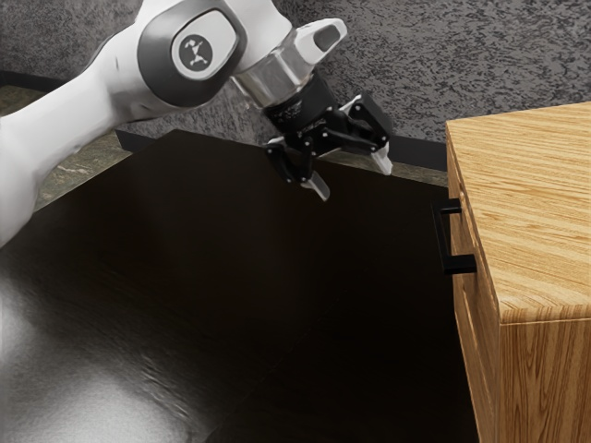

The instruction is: Pull the drawer handle with one arm to open the drawer

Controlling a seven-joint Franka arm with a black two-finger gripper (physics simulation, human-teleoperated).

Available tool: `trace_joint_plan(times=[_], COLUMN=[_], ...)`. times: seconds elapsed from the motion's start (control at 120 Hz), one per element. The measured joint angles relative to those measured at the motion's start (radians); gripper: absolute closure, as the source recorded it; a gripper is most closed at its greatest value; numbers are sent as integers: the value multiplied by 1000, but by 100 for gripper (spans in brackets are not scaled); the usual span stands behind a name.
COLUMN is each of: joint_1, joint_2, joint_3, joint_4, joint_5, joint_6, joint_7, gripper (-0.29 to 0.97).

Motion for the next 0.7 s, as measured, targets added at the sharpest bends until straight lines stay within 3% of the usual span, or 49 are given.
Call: trace_joint_plan(times=[0.433,0.7], joint_1=[-48,-49], joint_2=[-9,-83], joint_3=[-50,-51], joint_4=[-56,-102], joint_5=[2,-1], joint_6=[28,-23], joint_7=[-252,-337], gripper=[0,0])
